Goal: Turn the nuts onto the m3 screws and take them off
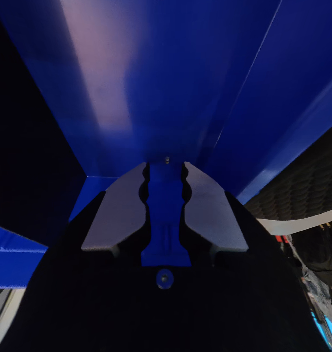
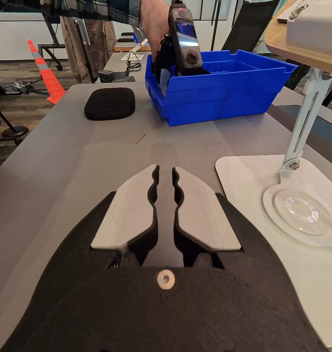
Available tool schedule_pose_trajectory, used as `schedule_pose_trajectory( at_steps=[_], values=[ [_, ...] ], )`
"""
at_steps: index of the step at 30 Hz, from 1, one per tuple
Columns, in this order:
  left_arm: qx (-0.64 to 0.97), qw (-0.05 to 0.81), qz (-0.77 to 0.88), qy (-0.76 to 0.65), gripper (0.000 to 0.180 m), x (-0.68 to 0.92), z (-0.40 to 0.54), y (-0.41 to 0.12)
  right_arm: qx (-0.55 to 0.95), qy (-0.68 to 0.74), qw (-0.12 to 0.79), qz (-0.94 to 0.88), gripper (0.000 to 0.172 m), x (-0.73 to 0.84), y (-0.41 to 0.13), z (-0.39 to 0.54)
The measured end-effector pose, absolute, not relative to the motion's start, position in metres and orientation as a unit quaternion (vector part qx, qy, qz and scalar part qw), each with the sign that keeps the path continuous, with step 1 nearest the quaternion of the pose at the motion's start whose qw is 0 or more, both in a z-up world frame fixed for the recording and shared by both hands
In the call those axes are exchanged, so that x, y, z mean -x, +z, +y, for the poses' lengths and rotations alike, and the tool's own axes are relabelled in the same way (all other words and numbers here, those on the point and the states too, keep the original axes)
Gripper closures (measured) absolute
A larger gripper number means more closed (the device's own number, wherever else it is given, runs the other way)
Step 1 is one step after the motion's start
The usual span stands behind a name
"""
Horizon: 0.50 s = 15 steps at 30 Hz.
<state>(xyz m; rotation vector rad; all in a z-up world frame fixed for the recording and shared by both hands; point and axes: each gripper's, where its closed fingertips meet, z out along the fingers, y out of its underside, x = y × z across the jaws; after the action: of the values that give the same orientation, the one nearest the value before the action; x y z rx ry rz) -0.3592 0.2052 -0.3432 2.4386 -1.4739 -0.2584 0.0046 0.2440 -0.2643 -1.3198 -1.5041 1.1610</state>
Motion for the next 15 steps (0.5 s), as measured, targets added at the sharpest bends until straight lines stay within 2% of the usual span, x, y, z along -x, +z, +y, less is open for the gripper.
schedule_pose_trajectory(
  at_steps=[1, 9, 15],
  values=[
    [-0.848, 0.140, -0.505, -0.081, 0.149, 0.3583, 0.2050, -0.3433, 0.522, 0.460, 0.402, -0.595, 0.159, -0.0045, -0.2643, 0.2441],
    [-0.841, 0.188, -0.499, -0.088, 0.166, 0.3680, 0.2063, -0.3456, 0.522, 0.460, 0.402, -0.595, 0.159, -0.0047, -0.2642, 0.2440],
    [-0.839, 0.167, -0.509, -0.092, 0.159, 0.3665, 0.2040, -0.3456, 0.523, 0.462, 0.402, -0.593, 0.159, -0.0049, -0.2638, 0.2445]
  ],
)
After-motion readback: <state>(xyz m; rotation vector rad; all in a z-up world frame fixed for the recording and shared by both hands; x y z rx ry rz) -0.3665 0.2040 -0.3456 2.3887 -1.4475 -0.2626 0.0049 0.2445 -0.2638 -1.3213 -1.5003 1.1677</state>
